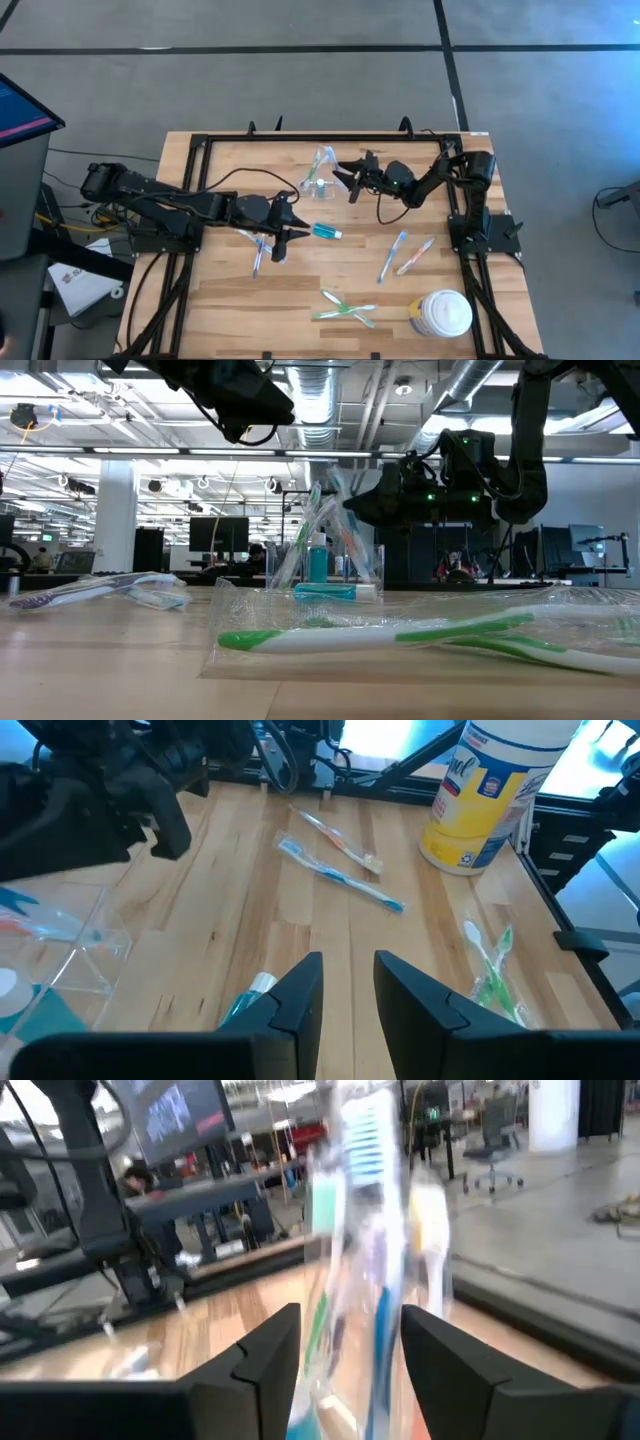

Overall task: Pick & Place toothbrushing station
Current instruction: Put the top blue toothbrush into the transparent organizer

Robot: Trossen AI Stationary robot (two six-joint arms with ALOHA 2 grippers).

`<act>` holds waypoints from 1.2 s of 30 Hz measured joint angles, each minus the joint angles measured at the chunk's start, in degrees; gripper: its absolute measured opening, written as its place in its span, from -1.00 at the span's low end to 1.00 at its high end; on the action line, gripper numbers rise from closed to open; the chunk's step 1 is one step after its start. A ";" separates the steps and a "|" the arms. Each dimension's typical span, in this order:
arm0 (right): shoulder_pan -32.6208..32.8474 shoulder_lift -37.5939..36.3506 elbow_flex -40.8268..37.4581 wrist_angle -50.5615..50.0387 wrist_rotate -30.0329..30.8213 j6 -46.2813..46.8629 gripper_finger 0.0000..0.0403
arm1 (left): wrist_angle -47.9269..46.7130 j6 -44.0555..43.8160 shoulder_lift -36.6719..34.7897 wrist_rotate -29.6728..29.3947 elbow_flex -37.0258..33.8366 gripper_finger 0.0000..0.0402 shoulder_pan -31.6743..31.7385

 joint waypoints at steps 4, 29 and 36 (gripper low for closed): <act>0.00 0.02 -0.02 -0.56 0.00 0.00 -0.25 | 0.38 0.00 0.00 -0.01 0.00 -0.56 0.00; -1.29 0.04 -0.10 -5.15 -3.29 0.00 -0.13 | 0.64 -0.20 0.00 -0.01 -0.20 -0.56 -0.11; -2.67 0.04 -0.13 -7.26 -3.52 1.51 -0.04 | 0.62 -0.37 0.00 -0.01 -0.22 -0.56 -0.11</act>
